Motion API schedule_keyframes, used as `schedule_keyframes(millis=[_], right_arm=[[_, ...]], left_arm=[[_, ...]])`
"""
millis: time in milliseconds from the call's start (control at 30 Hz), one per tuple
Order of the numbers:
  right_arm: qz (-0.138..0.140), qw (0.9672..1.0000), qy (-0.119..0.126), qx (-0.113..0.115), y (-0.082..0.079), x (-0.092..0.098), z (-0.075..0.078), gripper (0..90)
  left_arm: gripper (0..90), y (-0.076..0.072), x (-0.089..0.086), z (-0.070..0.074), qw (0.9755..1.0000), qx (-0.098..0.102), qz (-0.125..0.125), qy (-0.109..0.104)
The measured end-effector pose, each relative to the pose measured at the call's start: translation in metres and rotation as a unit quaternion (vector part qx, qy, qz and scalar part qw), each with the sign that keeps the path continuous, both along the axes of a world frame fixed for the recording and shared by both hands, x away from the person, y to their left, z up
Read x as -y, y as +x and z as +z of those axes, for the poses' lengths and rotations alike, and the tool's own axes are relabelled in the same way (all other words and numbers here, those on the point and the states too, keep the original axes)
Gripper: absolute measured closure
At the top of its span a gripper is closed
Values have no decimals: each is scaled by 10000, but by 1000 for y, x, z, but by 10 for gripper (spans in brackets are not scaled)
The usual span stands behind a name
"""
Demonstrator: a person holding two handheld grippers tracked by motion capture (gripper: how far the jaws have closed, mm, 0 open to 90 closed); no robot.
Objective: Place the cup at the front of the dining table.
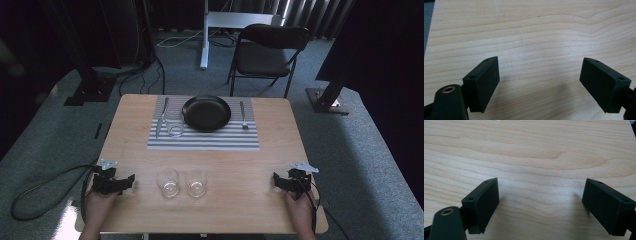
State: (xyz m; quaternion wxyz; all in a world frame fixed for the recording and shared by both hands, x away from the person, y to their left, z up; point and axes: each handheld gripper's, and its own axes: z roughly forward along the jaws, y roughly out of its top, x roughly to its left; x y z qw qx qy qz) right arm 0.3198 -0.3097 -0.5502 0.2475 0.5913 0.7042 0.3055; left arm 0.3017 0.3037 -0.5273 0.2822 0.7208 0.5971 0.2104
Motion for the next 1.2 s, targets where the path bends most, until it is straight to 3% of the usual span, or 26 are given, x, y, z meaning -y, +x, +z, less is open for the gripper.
schedule_keyframes(millis=[67, 267, 400, 600, 733, 800, 900, 933, 1000, 1033, 1133, 1200], right_arm=[[0, 10000, 0, -2, 0, 0, 0, 136], [1, 10000, 0, -1, 0, 0, 0, 136], [0, 10000, -1, -2, 0, 0, 0, 136], [0, 10000, 1, -2, 0, 0, 0, 135], [-1, 10000, 1, -2, 0, 0, 0, 136], [1, 10000, -1, 0, 0, 0, 0, 135], [0, 10000, 1, -1, 0, 0, 0, 136], [-1, 10000, 1, -1, 0, 0, 0, 135], [0, 10000, 1, 0, 0, 0, 0, 136], [0, 10000, 2, 1, 0, 0, 0, 136], [0, 10000, 0, 0, 0, 0, 0, 136], [1, 10000, 2, 1, 0, 0, 0, 136]], left_arm=[[167, -2, 0, -1, 10000, -27, 4, 73], [167, -13, -5, -4, 9999, 26, 141, -54], [157, -22, -11, -9, 9987, 1, 407, -308], [154, -29, -10, -7, 9977, 190, 531, -374], [154, -31, -8, -12, 9980, 135, 579, -203], [96, -32, -7, -12, 9978, 105, 615, -211], [96, -34, -7, -11, 9972, 173, 699, -207], [96, -37, -6, -10, 9959, 267, 860, -120], [92, -40, -5, -10, 9954, 292, 899, -169], [0, -41, -4, -10, 9953, 300, 900, -177], [1, -43, -3, -10, 9957, 205, 884, -177], [1, -46, -1, -9, 9957, 285, 864, -172]])
